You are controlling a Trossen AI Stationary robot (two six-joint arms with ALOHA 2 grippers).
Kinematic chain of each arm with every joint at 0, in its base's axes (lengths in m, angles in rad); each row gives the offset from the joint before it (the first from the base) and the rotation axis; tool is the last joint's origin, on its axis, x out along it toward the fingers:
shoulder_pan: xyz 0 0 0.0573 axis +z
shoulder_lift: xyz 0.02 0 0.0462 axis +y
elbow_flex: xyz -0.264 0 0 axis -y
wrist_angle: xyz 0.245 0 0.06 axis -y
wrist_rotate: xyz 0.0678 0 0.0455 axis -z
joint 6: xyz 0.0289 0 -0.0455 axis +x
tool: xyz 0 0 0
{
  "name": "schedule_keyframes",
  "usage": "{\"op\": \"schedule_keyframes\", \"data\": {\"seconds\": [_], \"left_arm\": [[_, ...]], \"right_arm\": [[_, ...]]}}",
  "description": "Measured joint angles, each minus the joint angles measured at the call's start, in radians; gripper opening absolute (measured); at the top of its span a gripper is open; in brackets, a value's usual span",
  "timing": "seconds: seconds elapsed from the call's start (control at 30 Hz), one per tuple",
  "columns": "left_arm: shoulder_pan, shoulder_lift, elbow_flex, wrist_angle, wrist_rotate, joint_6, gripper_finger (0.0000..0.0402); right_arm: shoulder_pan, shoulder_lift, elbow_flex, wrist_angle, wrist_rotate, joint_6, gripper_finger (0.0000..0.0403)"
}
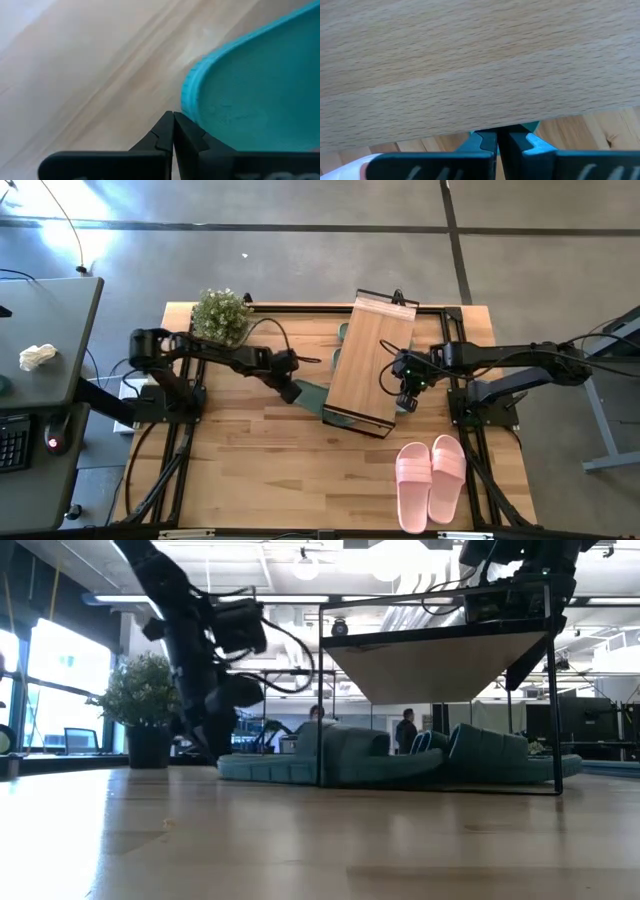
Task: Pick and place slides into the shelf
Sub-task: Put the green slide under the shelf
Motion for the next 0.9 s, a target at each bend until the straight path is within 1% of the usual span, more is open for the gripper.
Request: {"op": "schedule_keyframes", "data": {"seconds": [0.17, 0.23, 0.4, 0.83, 0.9], "left_arm": [[-0.017, 0.073, 0.083, -0.026, 0.008, 0.033, 0.0], [-0.021, 0.093, 0.115, -0.005, 0.012, 0.043, 0.0], [-0.048, 0.104, 0.176, 0.002, 0.025, 0.053, 0.0], [-0.129, 0.116, 0.187, 0.034, 0.01, 0.006, 0.0], [-0.141, 0.133, 0.187, 0.064, 0.006, -0.001, 0.0]], "right_arm": [[0.0, 0.0, 0.0, 0.0, 0.0, 0.0, 0.0], [0.0, 0.0, 0.0, 0.0, 0.0, 0.0, 0.0], [0.0, 0.0, 0.0, 0.0, 0.0, 0.0, 0.0], [0.0, 0.0, 0.0, 0.0, -0.008, -0.014, 0.0], [0.0, 0.0, 0.0, 0.0, -0.008, -0.015, 0.0]]}}
